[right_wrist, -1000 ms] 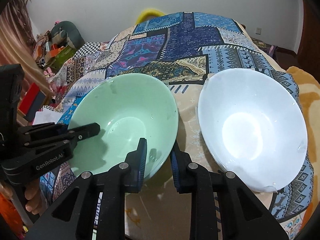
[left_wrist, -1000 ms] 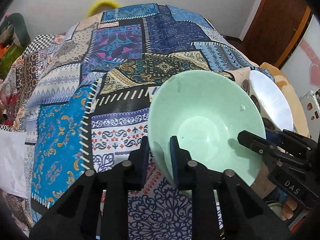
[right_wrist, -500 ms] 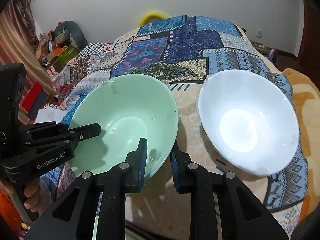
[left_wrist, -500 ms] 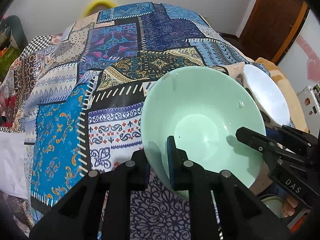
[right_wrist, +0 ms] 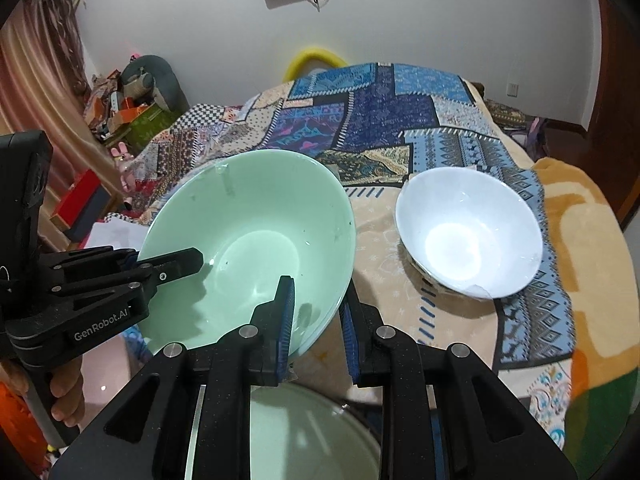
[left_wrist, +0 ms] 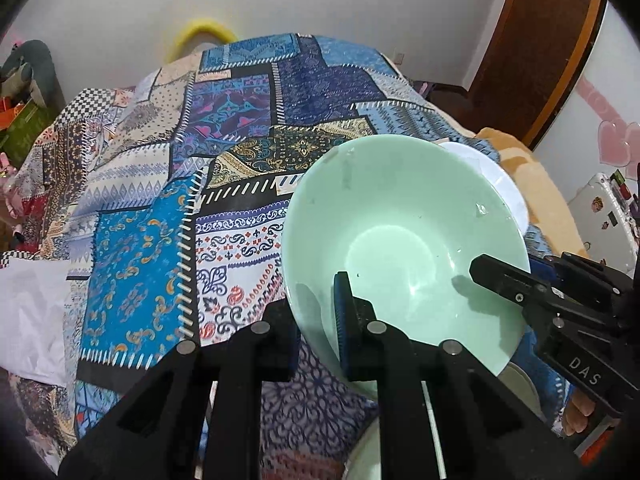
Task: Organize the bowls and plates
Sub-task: 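Lift the green bowl and carry it over the pink bowl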
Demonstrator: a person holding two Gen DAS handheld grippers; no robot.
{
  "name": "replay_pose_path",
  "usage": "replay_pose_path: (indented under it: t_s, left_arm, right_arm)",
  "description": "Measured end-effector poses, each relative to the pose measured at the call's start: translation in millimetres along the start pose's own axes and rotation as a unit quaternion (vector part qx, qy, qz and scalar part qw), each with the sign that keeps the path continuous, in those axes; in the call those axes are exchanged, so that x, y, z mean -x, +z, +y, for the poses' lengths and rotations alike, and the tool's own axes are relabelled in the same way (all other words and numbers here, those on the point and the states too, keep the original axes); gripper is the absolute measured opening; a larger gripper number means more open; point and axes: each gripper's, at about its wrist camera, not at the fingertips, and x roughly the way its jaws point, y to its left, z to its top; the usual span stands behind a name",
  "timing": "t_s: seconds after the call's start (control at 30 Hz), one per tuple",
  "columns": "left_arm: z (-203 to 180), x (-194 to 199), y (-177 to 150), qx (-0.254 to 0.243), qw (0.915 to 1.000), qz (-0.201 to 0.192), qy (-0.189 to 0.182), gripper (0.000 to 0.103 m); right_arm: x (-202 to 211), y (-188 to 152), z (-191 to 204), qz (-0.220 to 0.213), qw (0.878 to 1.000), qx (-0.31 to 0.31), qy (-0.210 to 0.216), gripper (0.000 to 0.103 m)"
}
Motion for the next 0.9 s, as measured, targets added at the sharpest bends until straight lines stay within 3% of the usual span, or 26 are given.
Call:
replay_pose_path:
  t_s: [0.53,0.9]
  left_arm:
    - [-4,90,-41,0.016,0.9988,-0.045,0.011,0.014]
    - [5,127,-84,0.032,0.9976,-0.058,0.018,0.014]
  right_arm:
    - [43,-23,38,-0.019,1.000,0.021,0.011,0.020]
    - [54,-47,63,-0.020,0.999,0.030,0.025,0.020]
